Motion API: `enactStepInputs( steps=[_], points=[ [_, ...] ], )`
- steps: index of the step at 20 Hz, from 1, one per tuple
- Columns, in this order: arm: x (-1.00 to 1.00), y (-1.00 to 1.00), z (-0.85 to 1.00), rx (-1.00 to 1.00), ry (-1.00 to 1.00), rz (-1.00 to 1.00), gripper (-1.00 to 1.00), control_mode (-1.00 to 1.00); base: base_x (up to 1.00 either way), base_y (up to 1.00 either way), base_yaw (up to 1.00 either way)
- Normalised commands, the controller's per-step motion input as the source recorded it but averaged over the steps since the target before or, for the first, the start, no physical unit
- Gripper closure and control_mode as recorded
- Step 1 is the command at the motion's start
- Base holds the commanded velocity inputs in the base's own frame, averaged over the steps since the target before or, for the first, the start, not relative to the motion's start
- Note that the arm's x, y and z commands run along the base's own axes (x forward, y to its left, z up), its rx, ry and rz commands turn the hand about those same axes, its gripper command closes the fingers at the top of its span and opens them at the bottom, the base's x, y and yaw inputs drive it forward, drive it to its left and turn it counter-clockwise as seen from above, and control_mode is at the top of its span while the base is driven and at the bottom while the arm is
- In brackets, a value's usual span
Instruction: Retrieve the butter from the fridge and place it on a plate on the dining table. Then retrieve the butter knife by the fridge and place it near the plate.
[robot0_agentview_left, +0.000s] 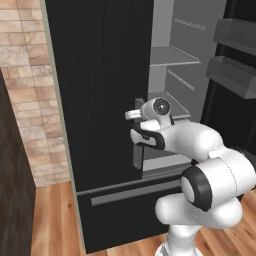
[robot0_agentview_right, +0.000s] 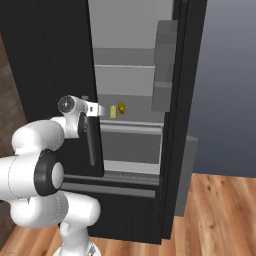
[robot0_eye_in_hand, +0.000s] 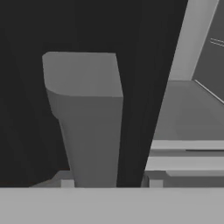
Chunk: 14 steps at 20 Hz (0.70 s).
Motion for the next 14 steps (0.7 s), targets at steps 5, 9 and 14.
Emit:
enactStepInputs(
  steps=[5,9,14],
  points=[
    [0.0,0.0,0.0,0.0,0.0,0.0,1.0,-1.0,0.0,0.0,0.0],
    [-0.5,0.03,0.0,0.0,0.0,-0.05,1.0,-1.0,0.0,0.0,0.0],
    [-0.83,0.33,0.01,0.0,0.0,-0.23,1.0,-1.0,0.0,0.0,0.0]
  ],
)
